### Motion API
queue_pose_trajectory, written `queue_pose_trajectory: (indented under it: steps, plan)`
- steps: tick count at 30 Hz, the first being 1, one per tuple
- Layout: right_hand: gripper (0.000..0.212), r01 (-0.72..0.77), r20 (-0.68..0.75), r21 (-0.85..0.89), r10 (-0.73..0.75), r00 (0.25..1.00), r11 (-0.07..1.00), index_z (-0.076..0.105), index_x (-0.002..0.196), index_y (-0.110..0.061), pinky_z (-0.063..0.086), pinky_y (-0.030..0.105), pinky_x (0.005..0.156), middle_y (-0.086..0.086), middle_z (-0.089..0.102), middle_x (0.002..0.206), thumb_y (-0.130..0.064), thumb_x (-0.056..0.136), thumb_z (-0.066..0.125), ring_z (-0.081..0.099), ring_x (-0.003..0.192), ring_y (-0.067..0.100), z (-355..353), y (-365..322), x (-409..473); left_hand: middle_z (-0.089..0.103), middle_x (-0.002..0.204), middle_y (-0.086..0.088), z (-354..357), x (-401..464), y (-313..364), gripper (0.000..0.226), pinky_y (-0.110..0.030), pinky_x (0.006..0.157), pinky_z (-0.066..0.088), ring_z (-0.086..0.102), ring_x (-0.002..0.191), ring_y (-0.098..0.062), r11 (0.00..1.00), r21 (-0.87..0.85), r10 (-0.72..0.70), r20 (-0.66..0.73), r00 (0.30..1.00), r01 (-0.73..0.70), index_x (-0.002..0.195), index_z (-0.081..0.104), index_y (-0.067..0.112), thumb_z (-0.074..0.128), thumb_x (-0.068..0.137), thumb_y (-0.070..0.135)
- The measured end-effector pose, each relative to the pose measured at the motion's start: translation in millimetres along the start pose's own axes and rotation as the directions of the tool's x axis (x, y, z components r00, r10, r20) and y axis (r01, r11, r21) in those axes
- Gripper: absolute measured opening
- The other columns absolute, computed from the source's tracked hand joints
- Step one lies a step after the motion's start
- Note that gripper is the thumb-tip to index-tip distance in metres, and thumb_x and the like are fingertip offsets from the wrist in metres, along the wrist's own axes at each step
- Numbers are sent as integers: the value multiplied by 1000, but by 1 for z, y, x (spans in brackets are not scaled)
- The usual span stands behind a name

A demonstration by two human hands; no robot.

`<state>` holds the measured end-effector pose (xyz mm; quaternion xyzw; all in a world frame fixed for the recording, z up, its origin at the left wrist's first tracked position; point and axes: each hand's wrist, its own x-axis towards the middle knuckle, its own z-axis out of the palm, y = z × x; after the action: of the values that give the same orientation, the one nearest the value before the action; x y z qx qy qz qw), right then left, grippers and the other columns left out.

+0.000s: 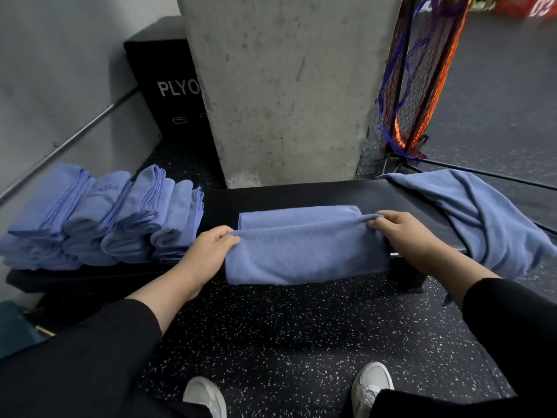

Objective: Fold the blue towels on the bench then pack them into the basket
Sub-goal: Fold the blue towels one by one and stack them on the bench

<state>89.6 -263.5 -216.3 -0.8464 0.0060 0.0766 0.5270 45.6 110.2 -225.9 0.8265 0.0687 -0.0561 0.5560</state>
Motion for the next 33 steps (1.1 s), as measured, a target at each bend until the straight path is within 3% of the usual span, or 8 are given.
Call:
queue_pose_trajectory:
  steps: [7, 12, 15, 18, 22, 26, 30, 33]
  plan:
    - [25, -54, -206, -198, 12, 978, 979, 63, 86, -7, 36, 35, 62, 5, 61, 72, -26, 99, 53, 51, 69, 20, 22, 7, 47, 61, 81, -7, 20, 63, 12, 19, -33, 64, 39, 51, 71, -17, 971, 234, -7, -169, 986, 47, 93, 62, 13, 49, 100, 25]
    - [29, -132, -275, -396, 19, 961, 909, 50, 86, -13, 35, 36, 71, 8, 59, 88, -33, 104, 40, 54, 88, 33, 32, 11, 83, 58, 85, -7, 26, 112, 10, 25, -37, 63, 38, 52, 73, -23, 809, 585, 27, -121, 992, 50, 90, 51, 12, 37, 104, 27]
    - [30, -146, -318, -474, -14, 948, 868, 50, 90, -13, 35, 36, 74, 19, 65, 104, -36, 105, 38, 58, 100, 39, 35, 12, 98, 55, 79, -6, 26, 131, 6, 26, -36, 58, 34, 47, 67, -22, 775, 624, 39, -201, 979, 97, 79, 43, 14, 39, 103, 25]
    - [28, -141, -321, -525, -41, 946, 839, 52, 90, -15, 35, 36, 72, 18, 67, 107, -38, 103, 43, 58, 100, 39, 38, 17, 108, 59, 84, -4, 26, 138, 1, 20, -36, 58, 38, 52, 71, -22, 748, 653, 46, -224, 974, 115, 87, 53, 13, 45, 101, 24]
    - [36, -118, -336, -561, -95, 937, 819, 55, 119, -17, 46, 44, 82, 12, 60, 118, -44, 96, 59, 55, 109, 36, 46, 18, 109, 57, 118, -8, 29, 128, -7, 29, -42, 78, 49, 57, 99, -28, 623, 782, 253, -166, 953, -29, 126, 58, 18, 60, 98, 26]
    - [37, 14, -309, -713, -332, 891, 701, 59, 125, -19, 43, 49, 89, 7, 56, 127, -41, 96, 60, 52, 115, 35, 60, 0, 100, 57, 132, -5, 41, 121, -7, 40, -47, 98, 41, 55, 118, -30, 495, 787, 530, 61, 846, -367, 136, 60, 17, 63, 96, 25]
    - [40, 135, -114, -685, -289, 950, 716, 57, 135, -15, 40, 47, 103, 7, 51, 146, -34, 102, 49, 49, 131, 31, 96, -7, 81, 34, 162, 0, 54, 115, -19, 50, -43, 122, 19, 29, 150, -20, 454, 770, 392, 279, 876, -448, 151, 44, 26, 48, 103, 41]
    - [63, 36, 32, -752, -18, 999, 658, 24, 157, -22, 7, 53, 122, 1, 11, 168, -52, 103, 32, 9, 155, 21, 123, 7, 67, 5, 170, 7, 57, 112, -31, 58, -43, 127, 2, 0, 156, -11, 447, 794, 229, 344, 911, -412, 160, 20, 34, 28, 106, 52]
